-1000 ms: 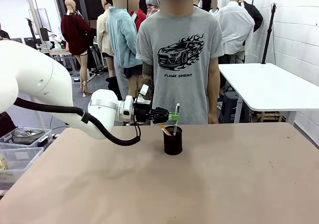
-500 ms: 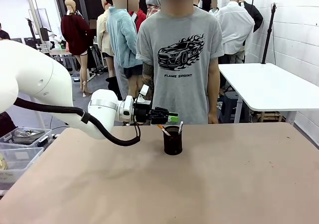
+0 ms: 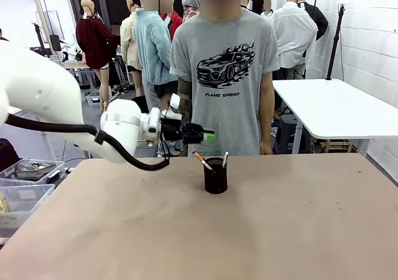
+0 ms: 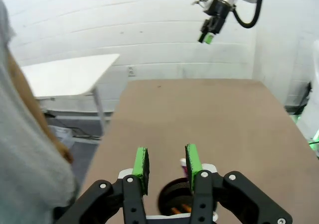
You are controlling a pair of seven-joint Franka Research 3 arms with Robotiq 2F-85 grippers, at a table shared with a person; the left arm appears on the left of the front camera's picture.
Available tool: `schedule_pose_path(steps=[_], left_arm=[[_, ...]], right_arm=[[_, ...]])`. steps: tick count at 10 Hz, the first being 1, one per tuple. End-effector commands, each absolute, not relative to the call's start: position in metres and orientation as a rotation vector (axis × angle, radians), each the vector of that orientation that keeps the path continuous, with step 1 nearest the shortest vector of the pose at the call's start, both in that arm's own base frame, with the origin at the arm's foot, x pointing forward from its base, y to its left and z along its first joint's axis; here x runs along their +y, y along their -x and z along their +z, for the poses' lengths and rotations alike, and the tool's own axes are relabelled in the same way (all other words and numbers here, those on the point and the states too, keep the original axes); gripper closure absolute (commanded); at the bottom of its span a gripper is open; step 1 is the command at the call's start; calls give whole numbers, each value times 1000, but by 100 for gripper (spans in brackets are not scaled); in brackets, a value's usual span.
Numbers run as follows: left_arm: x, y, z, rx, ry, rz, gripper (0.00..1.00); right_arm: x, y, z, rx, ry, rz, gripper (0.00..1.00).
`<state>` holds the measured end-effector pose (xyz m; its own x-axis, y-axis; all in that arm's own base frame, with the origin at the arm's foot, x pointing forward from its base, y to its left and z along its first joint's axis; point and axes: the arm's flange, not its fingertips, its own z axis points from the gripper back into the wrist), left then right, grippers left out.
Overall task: Place the pens into the pen holder.
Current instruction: Pick up a writing instrument from the table and place it into the Pen holder.
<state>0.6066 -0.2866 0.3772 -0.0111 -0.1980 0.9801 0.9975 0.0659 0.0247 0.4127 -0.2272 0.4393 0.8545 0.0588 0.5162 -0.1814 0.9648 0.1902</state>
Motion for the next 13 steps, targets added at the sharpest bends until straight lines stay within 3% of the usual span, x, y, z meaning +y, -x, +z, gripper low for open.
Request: schedule_pose_path(steps=[1,4,7,10,13], left_arm=[[-251,-586,430,-1106,824,-1261,58],[-191,-563,494,-736,493,-1096,58],[-132,-539,534,-499,308,-809,58],[-93,-525,518,-173,220,-512,58],[-83,-508,496,-33,52,-352,58]], right_arm=[[-227,-412,437,-532,-230,142,22],[-227,-412,437,-532,-230,142,22],[-227,-412,437,-532,-230,142,22],[-227,-412,437,-532,-230,142,22],[-227,-412,437,-532,-230,142,22]])
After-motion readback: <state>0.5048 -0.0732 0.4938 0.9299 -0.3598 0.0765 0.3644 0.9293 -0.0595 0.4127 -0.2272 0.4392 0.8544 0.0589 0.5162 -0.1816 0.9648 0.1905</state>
